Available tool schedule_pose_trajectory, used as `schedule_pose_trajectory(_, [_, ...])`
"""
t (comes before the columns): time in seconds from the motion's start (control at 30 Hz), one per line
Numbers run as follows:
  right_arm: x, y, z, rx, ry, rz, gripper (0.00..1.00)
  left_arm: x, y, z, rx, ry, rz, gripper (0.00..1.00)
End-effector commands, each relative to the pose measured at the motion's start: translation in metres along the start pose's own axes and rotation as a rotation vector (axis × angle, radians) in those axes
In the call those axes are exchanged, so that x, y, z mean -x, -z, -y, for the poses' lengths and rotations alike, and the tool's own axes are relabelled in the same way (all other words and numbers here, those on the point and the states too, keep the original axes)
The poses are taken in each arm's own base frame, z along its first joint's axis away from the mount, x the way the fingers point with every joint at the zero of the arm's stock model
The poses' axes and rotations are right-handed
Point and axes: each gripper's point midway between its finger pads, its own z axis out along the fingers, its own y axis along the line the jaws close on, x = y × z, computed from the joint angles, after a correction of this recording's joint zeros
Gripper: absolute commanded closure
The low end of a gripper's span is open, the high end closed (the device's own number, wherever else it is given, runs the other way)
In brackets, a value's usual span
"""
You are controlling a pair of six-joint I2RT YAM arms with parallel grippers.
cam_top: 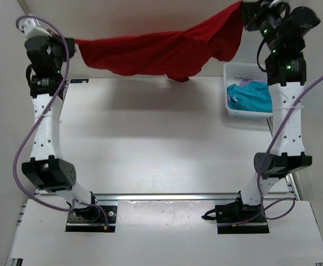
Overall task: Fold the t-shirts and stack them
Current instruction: Flatten out the tshirt
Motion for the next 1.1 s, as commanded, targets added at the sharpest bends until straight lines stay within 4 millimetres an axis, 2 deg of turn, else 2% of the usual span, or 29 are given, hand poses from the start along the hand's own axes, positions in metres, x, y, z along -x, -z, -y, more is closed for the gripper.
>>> schedule_pose_trajectory(0.0, [-0.109,0.02,0.015,-0.09,0.0,-0.276,1.0,-0.021,0.03,-0.02,0.071,-0.062,0.007,1.0])
schedule_pose_trajectory(0.03, [-0.142,0.036,0.017,-0.106,-0.017,-0.325,1.0,-0.037,0.041,-0.031,0.093,-0.066,-0.015,1.0])
schedule_pose_trajectory(0.07, [-0.153,0.046,0.017,-0.109,-0.025,-0.338,1.0,-0.05,0.046,-0.038,0.105,-0.068,-0.039,1.0])
schedule_pose_trajectory(0.1, [-0.181,0.067,0.019,-0.128,-0.048,-0.386,1.0,-0.065,0.057,-0.051,0.124,-0.071,-0.061,1.0])
schedule_pose_trajectory(0.13, [-0.177,0.08,0.016,-0.134,-0.058,-0.373,1.0,-0.084,0.07,-0.062,0.144,-0.073,-0.089,1.0])
schedule_pose_trajectory(0.17, [-0.217,0.098,0.018,-0.151,-0.082,-0.462,1.0,-0.094,0.077,-0.07,0.158,-0.078,-0.106,1.0])
schedule_pose_trajectory(0.2, [-0.24,0.12,0.017,-0.181,-0.076,-0.521,1.0,-0.113,0.092,-0.083,0.182,-0.07,-0.137,1.0])
schedule_pose_trajectory(0.23, [-0.258,0.138,0.013,-0.196,-0.072,-0.571,1.0,-0.131,0.108,-0.097,0.209,-0.073,-0.168,1.0])
schedule_pose_trajectory(0.27, [-0.266,0.147,0.009,-0.203,-0.081,-0.599,1.0,-0.162,0.12,-0.117,0.247,-0.056,-0.224,1.0])
schedule_pose_trajectory(0.3, [-0.281,0.167,0.006,-0.221,-0.108,-0.664,1.0,-0.162,0.129,-0.117,0.237,-0.037,-0.217,1.0])
schedule_pose_trajectory(0.33, [-0.299,0.188,0.002,-0.215,-0.155,-0.739,1.0,-0.181,0.144,-0.13,0.257,-0.023,-0.249,1.0])
schedule_pose_trajectory(0.37, [-0.304,0.199,-0.002,-0.209,-0.183,-0.76,1.0,-0.196,0.151,-0.136,0.261,0.003,-0.287,1.0])
schedule_pose_trajectory(0.43, [-0.331,0.247,-0.011,-0.217,-0.201,-0.865,1.0,-0.243,0.179,-0.152,0.253,0.065,-0.389,1.0])
schedule_pose_trajectory(0.47, [-0.33,0.265,-0.018,-0.218,-0.215,-0.884,1.0,-0.26,0.191,-0.164,0.278,0.078,-0.424,1.0])
schedule_pose_trajectory(0.5, [-0.346,0.285,-0.019,-0.227,-0.231,-0.936,1.0,-0.271,0.198,-0.17,0.292,0.08,-0.449,1.0])
schedule_pose_trajectory(0.53, [-0.353,0.307,-0.028,-0.221,-0.268,-0.974,1.0,-0.283,0.21,-0.179,0.317,0.08,-0.484,1.0])
schedule_pose_trajectory(0.57, [-0.356,0.326,-0.034,-0.21,-0.298,-1.008,1.0,-0.295,0.223,-0.185,0.323,0.094,-0.516,1.0])
schedule_pose_trajectory(0.67, [-0.361,0.364,-0.046,-0.217,-0.335,-1.068,1.0,-0.313,0.25,-0.189,0.318,0.109,-0.555,1.0])
schedule_pose_trajectory(0.77, [-0.365,0.388,-0.061,-0.203,-0.386,-1.121,1.0,-0.322,0.267,-0.191,0.326,0.087,-0.573,1.0])
schedule_pose_trajectory(0.87, [-0.373,0.404,-0.067,-0.221,-0.386,-1.173,1.0,-0.329,0.277,-0.192,0.327,0.057,-0.6,1.0])
schedule_pose_trajectory(0.97, [-0.377,0.401,-0.062,-0.244,-0.373,-1.169,1.0,-0.326,0.273,-0.194,0.331,0.067,-0.59,1.0])
schedule_pose_trajectory(1.07, [-0.379,0.384,-0.051,-0.257,-0.391,-1.128,1.0,-0.318,0.262,-0.193,0.332,0.076,-0.57,1.0])
